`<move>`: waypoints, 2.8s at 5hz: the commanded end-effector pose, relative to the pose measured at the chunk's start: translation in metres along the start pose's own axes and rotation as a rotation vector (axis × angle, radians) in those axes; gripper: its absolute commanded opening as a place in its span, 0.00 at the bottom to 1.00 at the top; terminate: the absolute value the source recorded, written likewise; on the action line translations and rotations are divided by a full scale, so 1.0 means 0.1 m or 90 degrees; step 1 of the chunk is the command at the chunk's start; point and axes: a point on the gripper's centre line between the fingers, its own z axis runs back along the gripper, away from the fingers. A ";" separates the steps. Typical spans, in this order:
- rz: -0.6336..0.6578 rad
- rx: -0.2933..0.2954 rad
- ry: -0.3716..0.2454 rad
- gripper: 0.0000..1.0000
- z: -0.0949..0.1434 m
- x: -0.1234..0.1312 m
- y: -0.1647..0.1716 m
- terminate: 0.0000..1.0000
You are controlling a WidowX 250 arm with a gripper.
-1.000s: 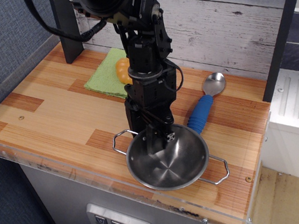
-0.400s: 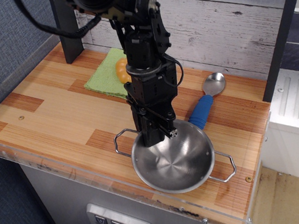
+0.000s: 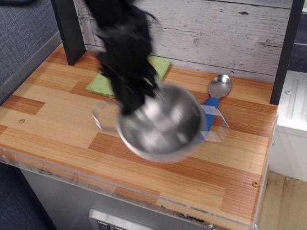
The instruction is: Pick up the pot and place it on the middle left of the table
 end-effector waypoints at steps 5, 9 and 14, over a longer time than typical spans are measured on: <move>0.169 0.057 0.091 0.00 -0.13 -0.76 1.95 0.00; 0.165 0.055 0.031 1.00 0.14 -0.56 1.82 0.00; 0.089 0.090 -0.024 1.00 0.36 -0.01 0.45 0.00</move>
